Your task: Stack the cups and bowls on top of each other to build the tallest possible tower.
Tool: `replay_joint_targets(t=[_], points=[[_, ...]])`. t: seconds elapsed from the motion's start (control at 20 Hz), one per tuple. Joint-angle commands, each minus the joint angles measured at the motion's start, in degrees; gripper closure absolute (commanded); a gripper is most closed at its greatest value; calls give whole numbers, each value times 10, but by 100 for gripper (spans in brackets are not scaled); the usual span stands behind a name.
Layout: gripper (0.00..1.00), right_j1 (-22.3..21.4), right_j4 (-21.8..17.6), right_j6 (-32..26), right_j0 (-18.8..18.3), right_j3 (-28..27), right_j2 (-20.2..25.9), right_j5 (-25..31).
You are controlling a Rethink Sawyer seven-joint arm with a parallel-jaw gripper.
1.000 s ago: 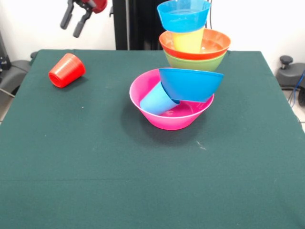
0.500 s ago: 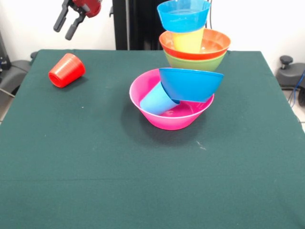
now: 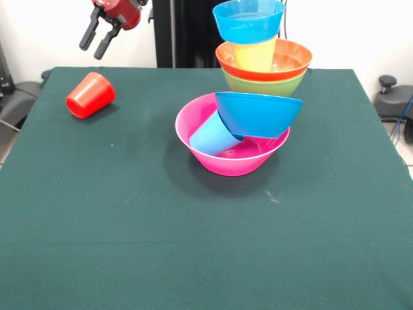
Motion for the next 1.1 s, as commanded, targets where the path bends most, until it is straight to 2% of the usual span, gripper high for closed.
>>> replay_joint_targets(t=[0.05,0.2,0.45,1.1], points=[[0,44,-57,175,2,39,40,24],[0,60,-79,192,-1,41,44,40],[0,71,-88,214,6,47,42,59],[0,131,-133,226,-5,26,42,99]])
